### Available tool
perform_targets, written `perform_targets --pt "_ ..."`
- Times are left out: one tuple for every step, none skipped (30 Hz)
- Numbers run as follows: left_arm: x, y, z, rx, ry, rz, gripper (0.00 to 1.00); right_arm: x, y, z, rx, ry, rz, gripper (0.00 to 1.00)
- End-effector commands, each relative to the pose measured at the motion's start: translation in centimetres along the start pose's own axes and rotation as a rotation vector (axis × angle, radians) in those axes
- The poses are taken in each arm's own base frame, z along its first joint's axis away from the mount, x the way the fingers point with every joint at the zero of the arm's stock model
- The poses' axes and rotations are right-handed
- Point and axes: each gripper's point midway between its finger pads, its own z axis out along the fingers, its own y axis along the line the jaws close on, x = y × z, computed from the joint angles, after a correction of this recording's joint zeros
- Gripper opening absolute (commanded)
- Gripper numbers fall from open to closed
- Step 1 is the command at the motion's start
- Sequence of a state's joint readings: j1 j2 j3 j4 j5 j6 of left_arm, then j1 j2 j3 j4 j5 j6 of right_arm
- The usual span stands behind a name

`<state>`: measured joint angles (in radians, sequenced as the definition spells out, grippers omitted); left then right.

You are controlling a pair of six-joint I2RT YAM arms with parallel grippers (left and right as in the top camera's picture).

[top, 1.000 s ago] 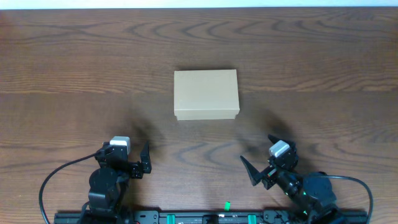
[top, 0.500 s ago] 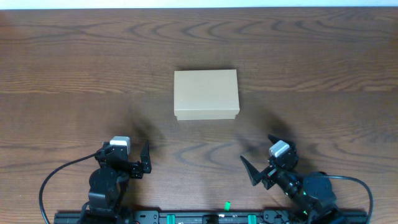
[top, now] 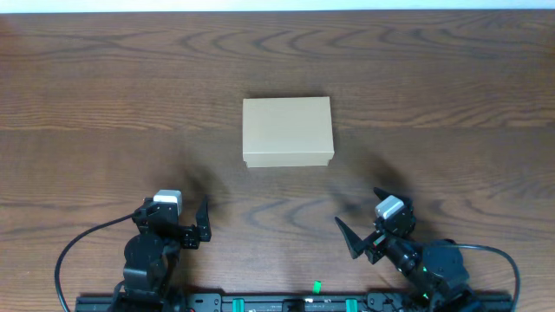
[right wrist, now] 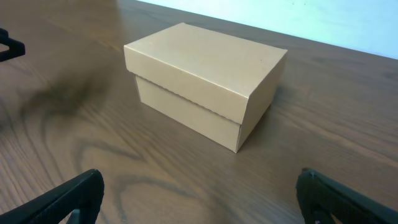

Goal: Pack container

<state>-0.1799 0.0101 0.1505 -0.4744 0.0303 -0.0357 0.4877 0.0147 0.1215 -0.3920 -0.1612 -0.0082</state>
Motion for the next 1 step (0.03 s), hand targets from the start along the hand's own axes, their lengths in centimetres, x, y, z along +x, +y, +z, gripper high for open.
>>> perform_targets --pt "0.58 -0.11 0.26 0.007 0.010 0.016 0.95 0.08 0.33 0.02 -0.016 -0.003 -0.011 0.99"
